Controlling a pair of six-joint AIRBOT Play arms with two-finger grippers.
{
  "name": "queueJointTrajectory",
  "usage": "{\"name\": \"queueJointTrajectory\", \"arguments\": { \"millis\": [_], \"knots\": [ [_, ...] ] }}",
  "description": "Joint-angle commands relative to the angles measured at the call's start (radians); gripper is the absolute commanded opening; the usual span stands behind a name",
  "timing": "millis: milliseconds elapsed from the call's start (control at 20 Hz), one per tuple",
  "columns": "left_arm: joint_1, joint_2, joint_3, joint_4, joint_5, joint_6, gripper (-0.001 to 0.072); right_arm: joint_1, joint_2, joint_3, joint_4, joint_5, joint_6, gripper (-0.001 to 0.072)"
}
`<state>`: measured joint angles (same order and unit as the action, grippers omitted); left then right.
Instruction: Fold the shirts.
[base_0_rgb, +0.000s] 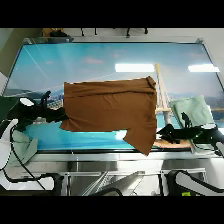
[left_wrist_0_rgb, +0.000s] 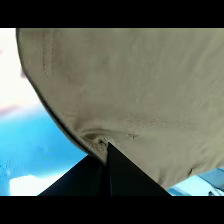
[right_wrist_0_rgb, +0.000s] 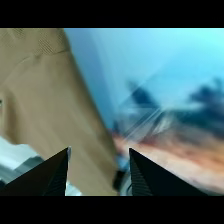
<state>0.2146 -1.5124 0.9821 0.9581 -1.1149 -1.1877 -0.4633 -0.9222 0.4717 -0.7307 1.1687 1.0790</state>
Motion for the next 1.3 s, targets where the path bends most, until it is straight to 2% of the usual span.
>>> {"name": "queueJointTrajectory", "arguments": {
  "millis": [0, 50, 150, 250, 350, 450, 600, 700, 800, 900, 1050, 1150, 1250],
  "knots": [
    [-0.002, 0.001, 0.007, -0.008, -0.008, 0.003, 0.0015, 0.114, -0.087, -0.01, 0.068, -0.085, -0.052, 0.0438],
    [-0.002, 0.001, 0.007, -0.008, -0.014, 0.003, 0.0015, 0.142, -0.096, -0.008, 0.123, -0.108, -0.079, 0.0422],
    [-0.002, 0.001, 0.007, -0.007, -0.041, 0.002, 0.0014, 0.153, -0.093, 0.021, 0.17, -0.085, -0.114, 0.0079],
    [-0.002, 0.002, 0.007, -0.007, -0.087, 0.001, 0.0013, 0.152, -0.056, 0.054, 0.147, -0.026, -0.105, 0.0026],
    [0.0, 0.012, -0.015, 0.018, -0.134, -0.027, 0.0012, 0.153, 0.013, 0.059, 0.055, 0.003, 0.002, 0.0026],
    [0.006, 0.066, -0.088, 0.089, -0.116, -0.079, 0.0012, 0.153, 0.098, 0.056, -0.118, 0.071, 0.142, 0.0025],
    [0.068, 0.173, -0.219, 0.098, -0.161, -0.098, 0.0011, 0.153, 0.257, 0.045, -0.332, 0.183, 0.319, 0.0024],
    [0.139, 0.247, -0.29, 0.098, -0.214, -0.098, 0.0011, 0.153, 0.381, 0.045, -0.373, 0.215, 0.376, 0.0024],
    [0.212, 0.32, -0.34, 0.098, -0.217, -0.108, 0.0011, 0.153, 0.464, 0.045, -0.373, 0.248, 0.38, 0.0024],
    [0.263, 0.377, -0.344, 0.096, -0.2, -0.108, 0.0012, 0.153, 0.517, 0.046, -0.37, 0.242, 0.345, 0.0025],
    [0.255, 0.387, -0.275, 0.087, -0.201, -0.108, 0.0013, 0.154, 0.52, 0.057, -0.277, 0.082, 0.243, 0.0025],
    [0.211, 0.348, -0.183, 0.087, -0.205, -0.108, 0.0013, 0.154, 0.462, 0.097, -0.082, -0.072, 0.08, 0.0025],
    [0.161, 0.28, -0.073, 0.087, -0.204, -0.124, 0.0013, 0.154, 0.346, 0.159, 0.209, -0.187, -0.156, 0.0025]
  ]
}}
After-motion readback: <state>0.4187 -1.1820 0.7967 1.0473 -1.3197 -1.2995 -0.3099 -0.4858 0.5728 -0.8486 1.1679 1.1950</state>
